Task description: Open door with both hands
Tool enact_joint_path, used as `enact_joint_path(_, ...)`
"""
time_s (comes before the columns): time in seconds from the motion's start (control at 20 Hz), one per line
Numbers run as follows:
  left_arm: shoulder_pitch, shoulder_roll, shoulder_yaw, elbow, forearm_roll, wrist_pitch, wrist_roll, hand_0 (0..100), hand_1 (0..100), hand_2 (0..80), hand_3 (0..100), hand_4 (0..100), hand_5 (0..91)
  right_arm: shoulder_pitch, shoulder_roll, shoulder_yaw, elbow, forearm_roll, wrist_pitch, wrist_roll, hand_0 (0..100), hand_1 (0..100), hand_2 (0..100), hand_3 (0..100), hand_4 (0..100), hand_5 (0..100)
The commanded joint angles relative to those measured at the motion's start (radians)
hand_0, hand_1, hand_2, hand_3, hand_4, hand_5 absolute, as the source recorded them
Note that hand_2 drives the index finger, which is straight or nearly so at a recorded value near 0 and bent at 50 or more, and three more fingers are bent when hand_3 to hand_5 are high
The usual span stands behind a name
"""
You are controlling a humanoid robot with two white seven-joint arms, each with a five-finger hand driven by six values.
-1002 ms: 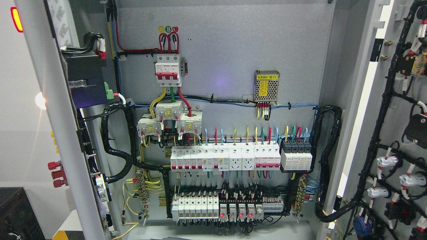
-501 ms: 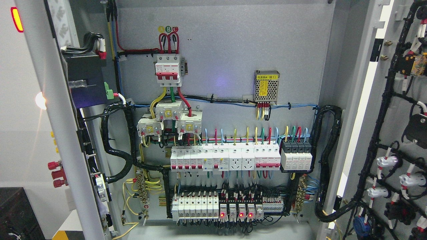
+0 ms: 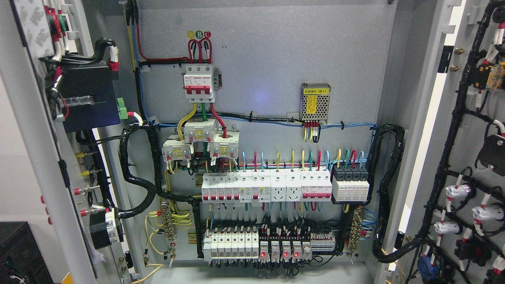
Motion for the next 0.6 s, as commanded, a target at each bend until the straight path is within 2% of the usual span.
enact_joint_path(0.0, 0.0, 0.001, 0.0, 0.004, -0.032, 0.001, 0.0, 0, 0, 0.0, 0, 0, 0.0, 0.001, 0.05, 0.012, 0.026, 0.027, 0.0, 0.0, 19, 0, 0, 0, 0, 0)
enact_joint_path(0.55, 0.0, -0.001, 0.0, 0.004, -0.032, 0.001, 0.0, 0, 0, 0.0, 0, 0, 0.0, -0.009, 0.062, 0.055, 0.058, 0.029, -0.002, 0.0, 19, 0, 0, 0, 0, 0)
